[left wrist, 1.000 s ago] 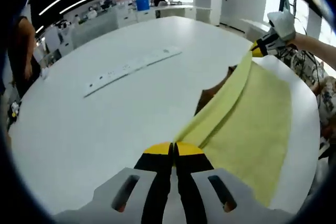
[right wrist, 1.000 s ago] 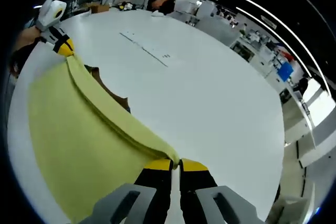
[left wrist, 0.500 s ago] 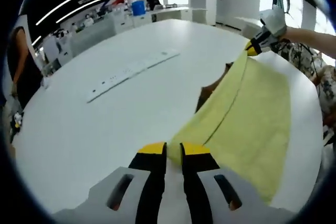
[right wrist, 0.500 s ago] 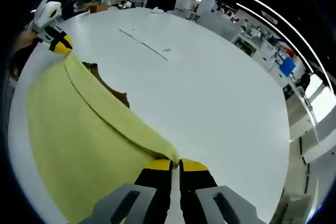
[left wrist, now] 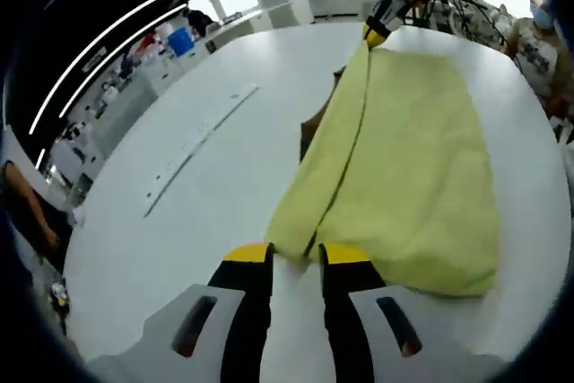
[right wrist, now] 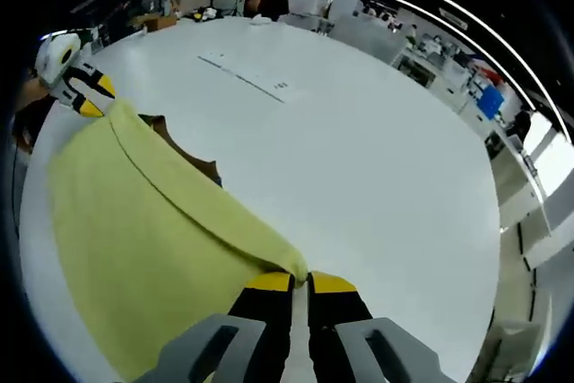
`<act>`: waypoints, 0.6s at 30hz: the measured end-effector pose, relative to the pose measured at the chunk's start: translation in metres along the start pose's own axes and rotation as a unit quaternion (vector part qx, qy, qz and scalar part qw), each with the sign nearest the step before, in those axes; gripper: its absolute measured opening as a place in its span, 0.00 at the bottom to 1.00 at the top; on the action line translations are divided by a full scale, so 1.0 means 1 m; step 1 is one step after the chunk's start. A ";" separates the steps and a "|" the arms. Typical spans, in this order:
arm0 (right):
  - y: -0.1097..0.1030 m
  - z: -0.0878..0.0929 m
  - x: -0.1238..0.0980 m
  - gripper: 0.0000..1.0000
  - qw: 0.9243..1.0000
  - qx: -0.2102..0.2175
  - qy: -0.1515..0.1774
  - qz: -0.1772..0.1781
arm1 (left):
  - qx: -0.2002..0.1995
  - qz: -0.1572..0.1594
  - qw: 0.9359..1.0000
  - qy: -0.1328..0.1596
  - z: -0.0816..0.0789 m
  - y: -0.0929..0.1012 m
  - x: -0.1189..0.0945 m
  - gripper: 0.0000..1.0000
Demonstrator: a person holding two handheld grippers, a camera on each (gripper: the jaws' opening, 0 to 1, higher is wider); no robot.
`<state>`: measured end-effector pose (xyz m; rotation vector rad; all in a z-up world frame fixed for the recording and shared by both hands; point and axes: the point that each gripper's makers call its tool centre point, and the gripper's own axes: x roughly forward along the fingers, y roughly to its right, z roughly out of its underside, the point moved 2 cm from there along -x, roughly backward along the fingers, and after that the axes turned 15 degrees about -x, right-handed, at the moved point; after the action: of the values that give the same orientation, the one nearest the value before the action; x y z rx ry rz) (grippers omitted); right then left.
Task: Fold the garment on the visible template until the final outline fits inside the template.
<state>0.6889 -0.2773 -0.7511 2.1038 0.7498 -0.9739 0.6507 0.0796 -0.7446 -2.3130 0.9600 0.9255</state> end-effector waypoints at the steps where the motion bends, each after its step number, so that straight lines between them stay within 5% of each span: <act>1: 0.001 0.000 0.000 0.01 1.000 0.001 0.000 0.001 | 0.007 -0.005 1.000 -0.001 0.000 -0.001 0.001 0.16; 12: 0.001 0.001 0.000 0.01 1.000 0.004 -0.004 0.001 | 0.007 -0.025 1.000 0.008 -0.008 -0.006 0.009 0.00; 18: 0.008 -0.004 -0.005 0.00 1.000 0.002 0.000 0.011 | -0.084 -0.057 0.994 0.043 -0.021 -0.026 0.007 0.00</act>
<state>0.6936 -0.2796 -0.7422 2.1109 0.7228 -0.9638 0.6820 0.0805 -0.7319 -2.5390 0.8013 0.8956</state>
